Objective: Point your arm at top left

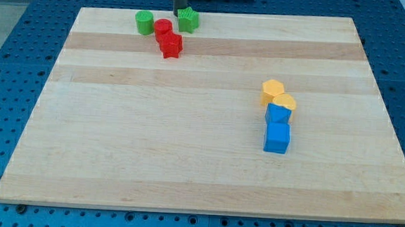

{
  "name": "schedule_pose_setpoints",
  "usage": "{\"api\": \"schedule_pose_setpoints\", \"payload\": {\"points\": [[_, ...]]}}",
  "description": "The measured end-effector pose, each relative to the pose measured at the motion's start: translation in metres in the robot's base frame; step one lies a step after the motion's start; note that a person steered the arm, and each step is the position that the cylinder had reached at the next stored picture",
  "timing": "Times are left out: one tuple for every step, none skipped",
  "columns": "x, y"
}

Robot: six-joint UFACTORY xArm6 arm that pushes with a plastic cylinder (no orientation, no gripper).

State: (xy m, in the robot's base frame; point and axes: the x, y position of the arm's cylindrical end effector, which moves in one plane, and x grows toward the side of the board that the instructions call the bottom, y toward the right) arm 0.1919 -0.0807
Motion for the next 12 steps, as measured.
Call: {"api": "schedule_pose_setpoints", "payload": {"points": [[-0.001,-0.028],[-0.001,-0.031],[0.0,-0.043],[-0.001,-0.043],[0.0,-0.088],[0.0,-0.162],[0.005,-0.223],[0.007,-0.224],[0.012,-0.224],[0.018,-0.224],[0.022,-0.224],[0.025,-0.224]]}}
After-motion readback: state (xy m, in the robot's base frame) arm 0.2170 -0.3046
